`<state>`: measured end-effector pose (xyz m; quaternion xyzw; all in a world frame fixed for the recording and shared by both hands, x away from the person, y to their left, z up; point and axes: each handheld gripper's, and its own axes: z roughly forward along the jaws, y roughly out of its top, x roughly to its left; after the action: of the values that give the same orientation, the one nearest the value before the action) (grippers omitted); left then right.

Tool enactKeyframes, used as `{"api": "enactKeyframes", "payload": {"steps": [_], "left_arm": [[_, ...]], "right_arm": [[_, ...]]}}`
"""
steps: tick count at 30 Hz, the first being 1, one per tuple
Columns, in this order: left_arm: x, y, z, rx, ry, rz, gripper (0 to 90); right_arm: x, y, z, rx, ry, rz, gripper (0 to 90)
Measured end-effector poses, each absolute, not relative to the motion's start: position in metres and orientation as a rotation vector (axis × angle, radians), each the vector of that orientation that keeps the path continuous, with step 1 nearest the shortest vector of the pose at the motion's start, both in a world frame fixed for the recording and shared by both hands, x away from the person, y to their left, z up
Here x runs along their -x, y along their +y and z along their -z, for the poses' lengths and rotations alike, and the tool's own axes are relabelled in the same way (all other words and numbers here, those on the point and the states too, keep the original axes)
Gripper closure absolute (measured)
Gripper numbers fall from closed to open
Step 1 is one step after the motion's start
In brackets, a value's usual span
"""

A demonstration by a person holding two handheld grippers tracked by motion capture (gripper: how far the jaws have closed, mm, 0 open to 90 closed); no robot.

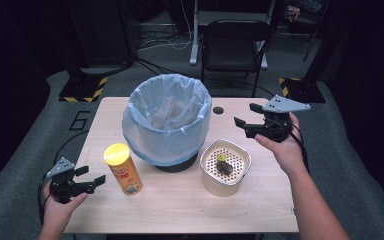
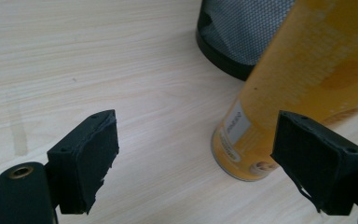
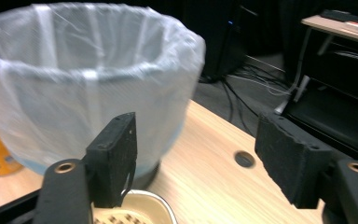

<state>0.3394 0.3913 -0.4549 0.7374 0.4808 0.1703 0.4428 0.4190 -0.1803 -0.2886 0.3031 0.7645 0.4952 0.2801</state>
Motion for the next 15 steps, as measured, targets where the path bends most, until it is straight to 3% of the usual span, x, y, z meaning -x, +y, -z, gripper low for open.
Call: {"api": "enactKeyframes", "payload": {"steps": [8,15], "left_arm": [[-0.336,0.366,0.45,-1.935,1.028,-0.362,14.0],[-0.34,0.349,0.458,-1.949,1.015,-0.281,12.9]], "right_arm": [[-0.416,-0.203,0.306,-0.883,1.995,-1.289,31.8],[-0.412,-0.217,0.319,-0.938,1.971,-1.299,31.8]]}}
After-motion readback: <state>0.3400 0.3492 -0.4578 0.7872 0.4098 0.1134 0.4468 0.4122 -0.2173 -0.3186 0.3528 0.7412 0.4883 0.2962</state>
